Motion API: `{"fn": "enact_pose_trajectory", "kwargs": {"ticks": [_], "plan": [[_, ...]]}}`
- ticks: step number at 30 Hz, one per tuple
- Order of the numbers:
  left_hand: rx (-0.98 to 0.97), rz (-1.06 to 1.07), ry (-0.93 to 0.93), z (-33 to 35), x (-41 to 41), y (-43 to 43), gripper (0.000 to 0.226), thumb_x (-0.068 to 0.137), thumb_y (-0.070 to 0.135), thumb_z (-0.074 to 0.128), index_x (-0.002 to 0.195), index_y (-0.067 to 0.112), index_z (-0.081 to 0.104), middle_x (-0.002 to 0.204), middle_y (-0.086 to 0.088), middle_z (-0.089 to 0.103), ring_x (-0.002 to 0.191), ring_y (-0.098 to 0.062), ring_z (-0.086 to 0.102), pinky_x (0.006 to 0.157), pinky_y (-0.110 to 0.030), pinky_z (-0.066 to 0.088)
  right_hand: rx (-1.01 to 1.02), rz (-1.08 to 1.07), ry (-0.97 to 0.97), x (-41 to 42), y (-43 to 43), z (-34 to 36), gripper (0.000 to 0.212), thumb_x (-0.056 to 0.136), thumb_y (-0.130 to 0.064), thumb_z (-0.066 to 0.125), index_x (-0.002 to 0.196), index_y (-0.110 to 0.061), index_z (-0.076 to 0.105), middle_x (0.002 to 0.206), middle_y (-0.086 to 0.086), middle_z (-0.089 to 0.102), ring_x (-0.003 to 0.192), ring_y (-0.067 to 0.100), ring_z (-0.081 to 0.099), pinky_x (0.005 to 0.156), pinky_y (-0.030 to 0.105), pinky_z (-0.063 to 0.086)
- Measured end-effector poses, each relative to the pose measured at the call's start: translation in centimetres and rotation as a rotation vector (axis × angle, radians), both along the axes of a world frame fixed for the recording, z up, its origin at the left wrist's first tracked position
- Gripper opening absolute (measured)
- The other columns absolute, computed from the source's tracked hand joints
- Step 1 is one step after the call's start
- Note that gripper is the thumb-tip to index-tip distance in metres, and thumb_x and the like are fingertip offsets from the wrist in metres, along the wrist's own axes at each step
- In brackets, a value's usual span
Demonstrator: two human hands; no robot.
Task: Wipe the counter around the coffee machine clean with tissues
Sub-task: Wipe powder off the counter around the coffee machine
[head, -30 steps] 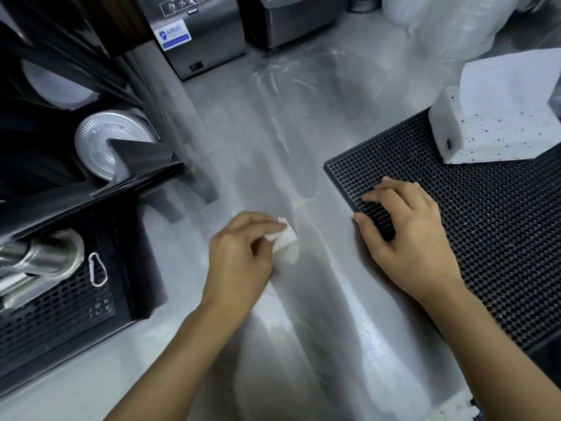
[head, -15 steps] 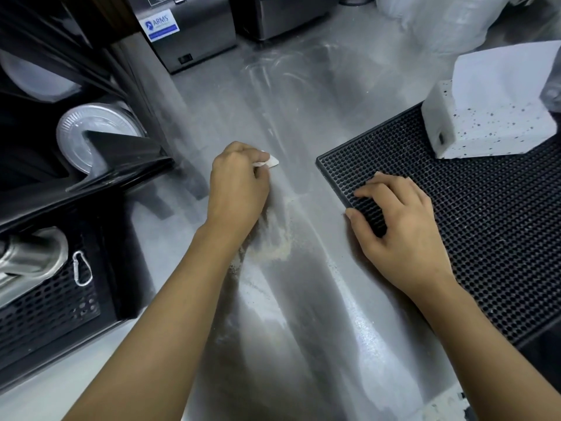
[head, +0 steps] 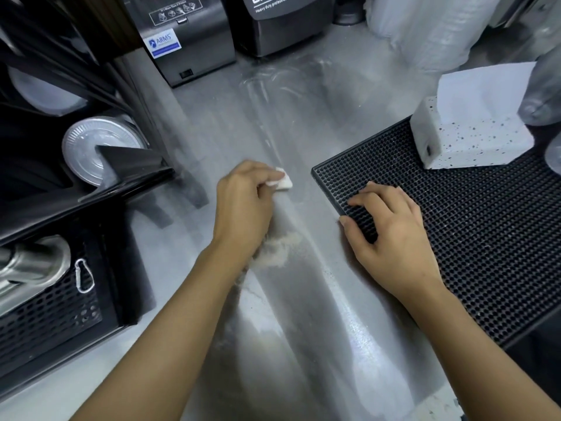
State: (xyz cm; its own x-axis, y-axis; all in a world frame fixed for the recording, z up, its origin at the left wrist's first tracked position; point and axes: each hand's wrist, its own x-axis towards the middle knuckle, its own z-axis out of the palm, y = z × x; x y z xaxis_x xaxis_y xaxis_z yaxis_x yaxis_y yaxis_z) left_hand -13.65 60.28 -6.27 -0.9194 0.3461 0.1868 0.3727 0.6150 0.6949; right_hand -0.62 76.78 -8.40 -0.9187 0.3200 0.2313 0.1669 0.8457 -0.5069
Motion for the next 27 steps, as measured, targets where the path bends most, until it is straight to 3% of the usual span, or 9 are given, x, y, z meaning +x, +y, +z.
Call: {"fn": "enact_pose_trajectory", "kwargs": {"ticks": [2,4,8,11,14,17,19,23,27], "plan": [[-0.020,-0.004,0.002,-0.6,-1.4,1.4,0.029,0.082,-0.014,0.058,0.092,0.006,0.076,0.100,-0.005,0.068,0.087,-0.012,0.064,0.076,0.004,0.036,0.001,0.002,-0.006,0.0,0.0,0.0,0.030,0.090,-0.032,0.055,0.112,-0.014,0.063,0.117,0.002,0.056,0.118,0.016,0.046,0.115,0.048,0.027],[-0.050,-0.041,0.025,-1.3,-1.4,2.1,0.028,0.083,-0.013,0.057,0.094,0.005,0.076,0.101,-0.008,0.068,0.090,-0.020,0.064,0.081,-0.001,0.039,0.004,0.001,-0.014,0.0,0.0,0.0,0.030,0.090,-0.033,0.054,0.112,-0.014,0.063,0.116,0.001,0.056,0.119,0.016,0.047,0.116,0.047,0.026],[-0.046,-0.149,0.096,-1.9,2.8,0.7,0.033,0.082,-0.014,0.055,0.096,0.007,0.075,0.100,-0.004,0.067,0.092,-0.019,0.062,0.087,-0.012,0.044,0.003,-0.002,-0.013,0.0,0.0,-0.1,0.030,0.090,-0.033,0.055,0.112,-0.014,0.063,0.116,0.001,0.057,0.120,0.017,0.047,0.116,0.047,0.026],[-0.053,-0.233,0.049,-1.9,6.4,-1.8,0.037,0.082,-0.014,0.055,0.098,0.011,0.075,0.102,0.000,0.066,0.096,-0.016,0.061,0.089,-0.022,0.047,-0.001,-0.003,-0.017,0.0,-0.1,-0.2,0.030,0.090,-0.034,0.055,0.112,-0.015,0.063,0.116,0.001,0.057,0.120,0.018,0.048,0.115,0.048,0.027],[0.013,-0.205,-0.049,-1.3,6.5,-2.5,0.042,0.076,-0.021,0.055,0.092,0.011,0.077,0.099,0.002,0.067,0.091,-0.003,0.061,0.086,-0.010,0.045,0.005,-0.005,-0.029,0.1,0.0,-0.2,0.031,0.091,-0.035,0.053,0.112,-0.015,0.063,0.117,0.001,0.057,0.122,0.018,0.048,0.115,0.048,0.026],[0.068,-0.084,-0.006,-0.7,3.8,-0.8,0.039,0.076,-0.021,0.055,0.090,0.008,0.077,0.097,0.006,0.064,0.088,0.002,0.057,0.084,-0.001,0.039,0.016,-0.004,-0.041,0.1,0.0,-0.2,0.030,0.091,-0.034,0.054,0.113,-0.015,0.062,0.118,0.001,0.057,0.123,0.019,0.048,0.116,0.047,0.025],[0.060,-0.044,-0.009,-0.9,1.9,0.8,0.035,0.080,-0.018,0.055,0.093,0.006,0.076,0.100,0.003,0.064,0.088,0.000,0.057,0.083,0.002,0.037,0.027,-0.003,-0.044,0.1,0.1,-0.2,0.029,0.092,-0.034,0.054,0.113,-0.015,0.062,0.118,0.002,0.057,0.124,0.019,0.048,0.117,0.047,0.024],[0.015,-0.091,0.007,-1.7,1.8,2.9,0.030,0.083,-0.016,0.055,0.094,0.003,0.075,0.101,-0.006,0.066,0.092,-0.017,0.062,0.085,0.000,0.038,0.024,-0.003,-0.040,0.0,0.0,-0.3,0.030,0.092,-0.033,0.054,0.114,-0.015,0.062,0.118,0.001,0.057,0.124,0.018,0.047,0.117,0.045,0.023],[-0.001,-0.200,0.091,-2.1,5.6,0.5,0.037,0.080,-0.019,0.055,0.095,0.008,0.076,0.099,-0.002,0.066,0.093,-0.017,0.062,0.088,-0.018,0.047,0.014,0.002,-0.018,0.2,0.0,-0.4,0.030,0.092,-0.032,0.056,0.115,-0.014,0.063,0.117,0.002,0.058,0.126,0.019,0.047,0.118,0.046,0.023]]}}
